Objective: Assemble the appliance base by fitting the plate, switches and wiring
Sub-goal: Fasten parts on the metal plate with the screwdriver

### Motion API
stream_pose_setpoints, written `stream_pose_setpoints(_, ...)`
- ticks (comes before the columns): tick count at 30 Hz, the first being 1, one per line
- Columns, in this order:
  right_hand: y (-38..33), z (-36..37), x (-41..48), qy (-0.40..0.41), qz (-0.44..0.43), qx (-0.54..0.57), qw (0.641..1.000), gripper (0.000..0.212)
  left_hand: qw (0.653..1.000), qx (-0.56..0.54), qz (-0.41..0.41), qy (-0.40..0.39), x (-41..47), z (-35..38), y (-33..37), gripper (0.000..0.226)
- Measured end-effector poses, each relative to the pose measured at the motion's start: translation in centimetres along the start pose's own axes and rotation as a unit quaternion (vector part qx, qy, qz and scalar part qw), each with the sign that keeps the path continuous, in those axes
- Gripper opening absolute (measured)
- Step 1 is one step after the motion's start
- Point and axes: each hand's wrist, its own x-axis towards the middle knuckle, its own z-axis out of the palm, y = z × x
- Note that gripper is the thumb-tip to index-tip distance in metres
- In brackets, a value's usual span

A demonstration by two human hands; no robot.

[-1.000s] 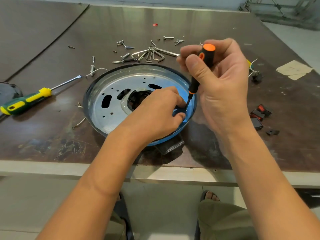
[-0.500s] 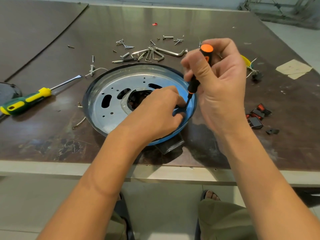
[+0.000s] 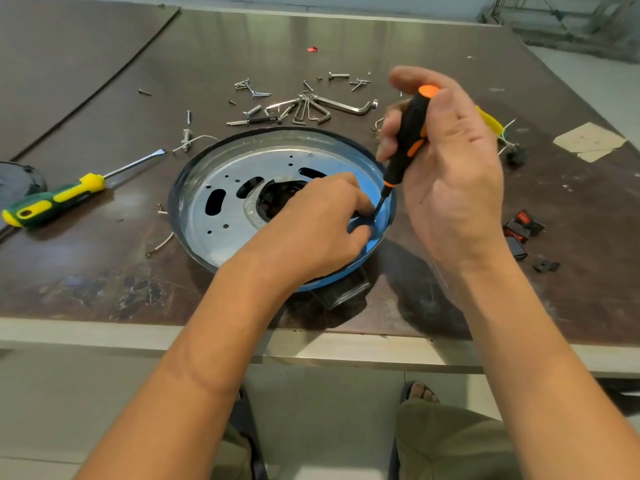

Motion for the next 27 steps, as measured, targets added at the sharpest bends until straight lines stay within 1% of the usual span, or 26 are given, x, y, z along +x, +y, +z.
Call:
stream_pose_setpoints(1,0.0,0.0,0.0,-0.002,0.0,-0.007,1.0,0.024,1.0,0.0,0.0,0.001,0.0,0.0,0.0,0.029)
stream_pose_setpoints(3,-0.1,0.1,-0.1,-0.005,-0.011,-0.024,1.0,0.011,1.0,-0.001,0.001,0.005,0.0,0.1,0.0,0.03)
stream_pose_setpoints(6,0.0,0.3,0.0,0.003,-0.032,-0.038,0.999,0.016,1.0,-0.002,0.004,0.006,0.0,0.1,0.0,0.031)
stream_pose_setpoints(8,0.2,0.2,0.0,-0.01,-0.022,-0.027,0.999,0.01,1.0,0.001,0.005,0.005,0.0,0.0,0.0,0.03)
stream_pose_setpoints(9,0.2,0.3,0.0,-0.016,-0.011,-0.007,1.0,0.013,1.0,0.003,0.005,0.004,0.0,0.0,0.0,0.03)
stream_pose_setpoints(10,0.2,0.2,0.0,-0.018,0.0,0.014,1.0,0.021,1.0,0.005,0.005,0.003,0.0,0.0,0.1,0.029)
stream_pose_setpoints(12,0.3,0.1,0.0,-0.017,0.011,0.015,1.0,0.028,1.0,0.008,0.003,0.001,0.0,-0.1,0.1,0.026)
stream_pose_setpoints(14,0.3,0.4,0.0,-0.013,0.004,-0.018,1.0,0.023,1.0,0.01,0.002,-0.001,0.0,-0.1,0.2,0.024)
stream_pose_setpoints(16,0.4,0.8,-0.1,-0.003,-0.013,-0.033,0.999,0.01,1.0,0.008,0.001,-0.001,-0.1,-0.1,0.2,0.026)
stream_pose_setpoints(17,0.5,0.9,-0.1,0.01,-0.026,-0.035,0.999,0.009,1.0,0.007,0.0,-0.001,-0.1,-0.1,0.2,0.028)
stream_pose_setpoints(20,0.6,0.9,0.0,0.03,-0.039,-0.02,0.999,0.018,1.0,0.007,0.001,0.0,-0.1,-0.1,0.3,0.029)
stream_pose_setpoints(23,0.4,0.7,0.1,0.028,-0.012,0.007,1.0,0.015,1.0,0.005,0.003,0.001,-0.1,-0.1,0.2,0.027)
stream_pose_setpoints(25,0.4,0.2,0.1,0.03,0.012,0.037,0.999,0.024,1.0,0.001,0.0,0.001,-0.1,0.0,0.1,0.025)
stream_pose_setpoints(26,0.3,0.1,0.1,0.028,0.019,0.04,0.999,0.025,1.0,-0.001,0.0,0.002,-0.1,0.0,0.1,0.025)
stream_pose_setpoints(27,0.3,0.0,0.1,0.028,0.018,0.033,0.999,0.019,1.0,-0.003,0.001,0.003,0.0,0.1,0.1,0.025)
